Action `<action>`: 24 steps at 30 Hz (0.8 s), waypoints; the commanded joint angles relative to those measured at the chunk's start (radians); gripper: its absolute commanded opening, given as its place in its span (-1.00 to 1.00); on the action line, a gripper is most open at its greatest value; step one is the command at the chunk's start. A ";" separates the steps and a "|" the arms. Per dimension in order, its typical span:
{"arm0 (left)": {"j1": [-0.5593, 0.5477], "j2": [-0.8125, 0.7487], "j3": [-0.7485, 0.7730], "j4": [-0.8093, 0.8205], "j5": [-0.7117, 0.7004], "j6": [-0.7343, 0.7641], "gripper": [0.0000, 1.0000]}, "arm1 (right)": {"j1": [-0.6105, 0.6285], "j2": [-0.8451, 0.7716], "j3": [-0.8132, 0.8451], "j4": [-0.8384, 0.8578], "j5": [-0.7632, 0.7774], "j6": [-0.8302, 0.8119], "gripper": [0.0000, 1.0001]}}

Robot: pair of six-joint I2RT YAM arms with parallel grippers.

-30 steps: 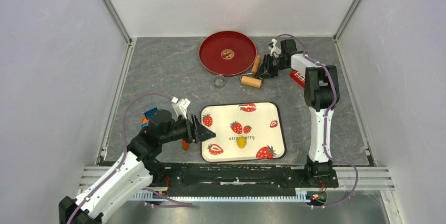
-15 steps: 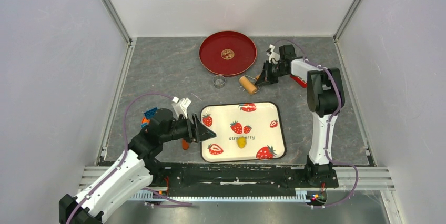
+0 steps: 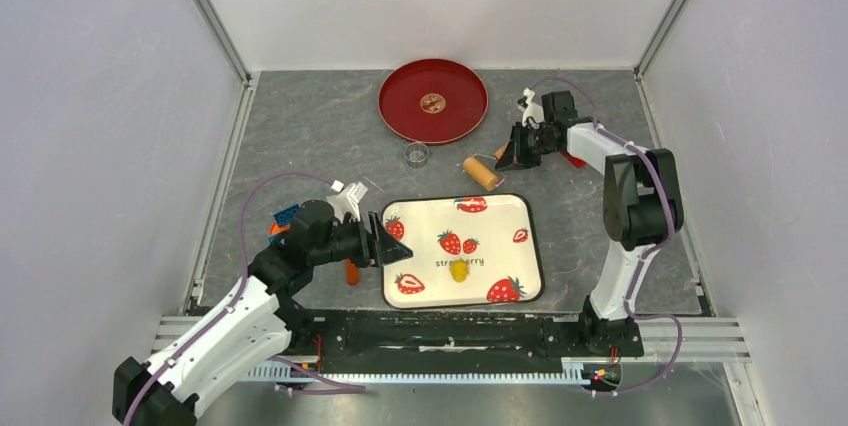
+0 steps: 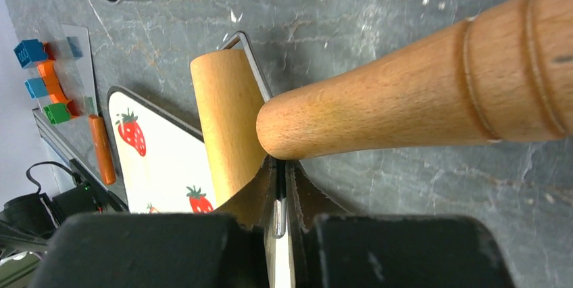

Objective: Roll out the dumpling wrappers from the dough

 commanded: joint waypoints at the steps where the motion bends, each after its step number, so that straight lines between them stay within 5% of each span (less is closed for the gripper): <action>1: 0.000 0.003 0.048 0.000 -0.003 0.039 0.38 | -0.004 -0.122 -0.063 0.056 -0.013 0.010 -1.00; 24: -0.001 0.129 0.072 0.034 0.028 0.017 0.37 | -0.003 -0.625 -0.594 0.064 0.024 -0.011 -1.00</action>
